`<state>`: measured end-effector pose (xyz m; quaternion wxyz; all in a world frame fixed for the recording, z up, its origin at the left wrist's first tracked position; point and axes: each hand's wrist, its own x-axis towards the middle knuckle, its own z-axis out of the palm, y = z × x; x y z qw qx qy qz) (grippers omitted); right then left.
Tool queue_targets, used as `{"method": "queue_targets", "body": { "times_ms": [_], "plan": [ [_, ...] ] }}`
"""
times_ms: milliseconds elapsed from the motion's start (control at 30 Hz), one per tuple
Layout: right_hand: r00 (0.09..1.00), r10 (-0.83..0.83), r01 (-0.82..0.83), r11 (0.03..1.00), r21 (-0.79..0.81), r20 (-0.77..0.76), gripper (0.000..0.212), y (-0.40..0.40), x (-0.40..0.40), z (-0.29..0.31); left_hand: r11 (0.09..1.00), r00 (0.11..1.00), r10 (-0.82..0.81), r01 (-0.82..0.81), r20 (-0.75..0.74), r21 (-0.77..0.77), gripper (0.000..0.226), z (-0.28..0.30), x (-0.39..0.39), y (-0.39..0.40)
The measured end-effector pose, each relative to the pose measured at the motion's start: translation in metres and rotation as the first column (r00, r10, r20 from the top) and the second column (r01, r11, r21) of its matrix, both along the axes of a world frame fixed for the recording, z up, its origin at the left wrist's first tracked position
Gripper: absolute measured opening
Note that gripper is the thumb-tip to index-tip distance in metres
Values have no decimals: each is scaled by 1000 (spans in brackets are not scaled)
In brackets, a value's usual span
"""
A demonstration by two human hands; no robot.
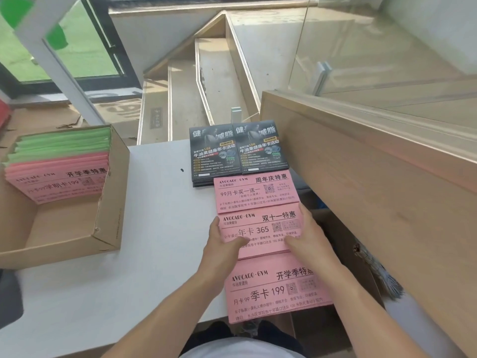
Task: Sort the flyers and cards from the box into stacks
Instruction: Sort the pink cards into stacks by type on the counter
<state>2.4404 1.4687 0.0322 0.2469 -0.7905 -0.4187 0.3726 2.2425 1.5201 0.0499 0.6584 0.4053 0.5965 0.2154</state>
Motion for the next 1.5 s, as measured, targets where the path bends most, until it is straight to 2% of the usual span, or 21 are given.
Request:
{"method": "queue_targets", "body": {
  "times_ms": [167, 267, 333, 433, 533, 667, 833, 967, 1100, 1200, 1267, 1367, 1500],
  "plan": [
    [999, 8, -8, 1000, 1, 45, 64, 3, 4, 0, 1000, 1000, -18, 18, 1, -16, 60, -3, -3, 1],
    [998, 24, -23, 1000, -15, 62, 74, 2, 3, -1, 1000, 1000, -15, 14, -1, -19, 49, -2, -5, 2],
    [991, 11, -8, 1000, -26, 130, 80, 1, 0, -2, 1000, 1000, -7, 8, 22, -14, 56, 1, -6, 3],
    [956, -23, 3, 998, 69, 293, 71, 0, -11, 4, 1000, 1000, 7, -7, 14, 9, 88, 5, -14, 5],
    [968, -42, -14, 975, 221, 248, 59, 10, -36, 12, 993, 999, 46, -42, -27, 112, 86, 6, -26, 4],
    [973, 72, -132, 952, 276, 220, 53, 36, -82, 16, 950, 992, 127, -115, -21, 291, 73, 11, -51, 6],
    [952, 234, -291, 891, 347, 198, 50, 77, -153, 21, 803, 965, 261, -204, -23, 561, 60, 26, -113, 25],
    [904, 370, -425, 829, 364, 212, 51, 111, -218, 23, 710, 939, 337, -204, -71, 673, 57, 34, -184, 49],
    [862, 431, -505, 768, 393, 267, 52, 149, -278, 32, 637, 877, 391, -40, -277, 770, 52, 31, -259, 79],
    [819, 444, -567, 723, 394, 363, 63, 177, -313, 29, 650, 802, 340, 178, -492, 739, 51, 22, -308, 111],
    [814, 374, -553, 733, 396, 445, 69, 194, -328, 29, 644, 752, 293, 300, -590, 703, 56, 18, -332, 132],
    [792, 320, -558, 727, 401, 520, 60, 218, -343, 36, 620, 673, 261, 433, -692, 655, 64, 14, -354, 165],
    [643, 460, -685, 702, 192, 612, 65, 244, -359, 34, 612, 574, 196, 562, -795, 557, 80, 10, -368, 205]
  ]
}}
